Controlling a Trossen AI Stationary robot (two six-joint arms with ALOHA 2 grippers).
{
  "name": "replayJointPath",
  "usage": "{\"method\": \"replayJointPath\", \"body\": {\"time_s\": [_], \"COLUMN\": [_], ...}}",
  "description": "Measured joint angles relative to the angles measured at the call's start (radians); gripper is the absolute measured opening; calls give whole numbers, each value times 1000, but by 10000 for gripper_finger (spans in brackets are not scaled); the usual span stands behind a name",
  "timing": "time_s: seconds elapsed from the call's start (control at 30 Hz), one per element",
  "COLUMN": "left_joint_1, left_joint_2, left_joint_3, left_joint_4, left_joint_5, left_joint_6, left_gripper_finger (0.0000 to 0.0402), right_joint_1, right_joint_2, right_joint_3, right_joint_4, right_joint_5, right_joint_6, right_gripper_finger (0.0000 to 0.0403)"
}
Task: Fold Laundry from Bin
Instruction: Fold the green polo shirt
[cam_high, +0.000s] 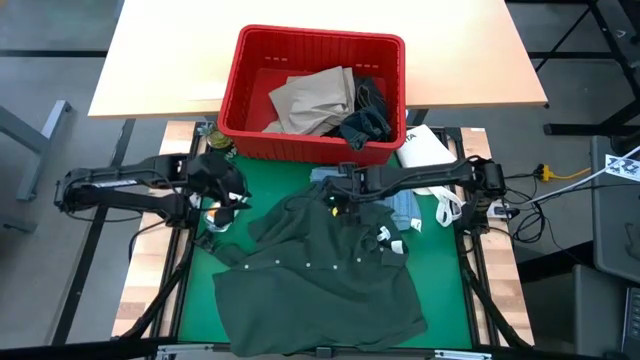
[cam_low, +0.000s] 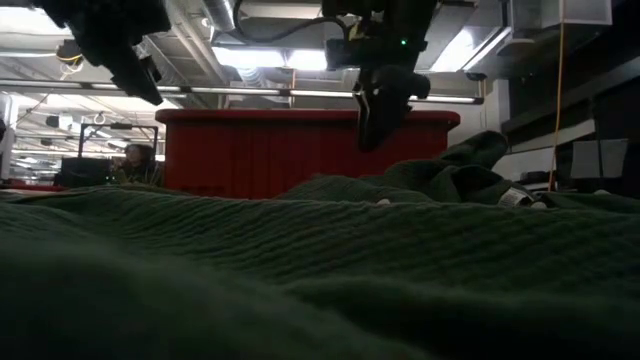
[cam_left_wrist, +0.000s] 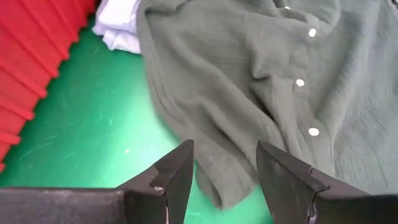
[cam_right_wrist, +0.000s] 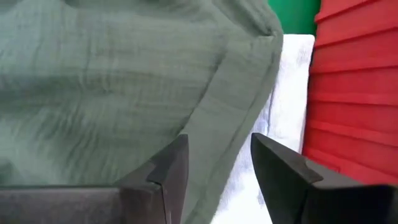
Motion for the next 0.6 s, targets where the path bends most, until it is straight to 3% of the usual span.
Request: {"method": "replayJointPath", "body": {"time_s": [0.6], "left_joint_1": [8], "left_joint_2": [-30], "left_joint_3": [-16], "left_joint_4": [11], "left_joint_5": [-9], "left_joint_6": [-18], "left_gripper_finger": [167], "right_joint_1": [0], "right_joint_2": [0], "right_joint_3": [-180], "right_joint_4": [96], "right_joint_5": [11], "right_joint_6": [199], "right_gripper_finger": [168]}}
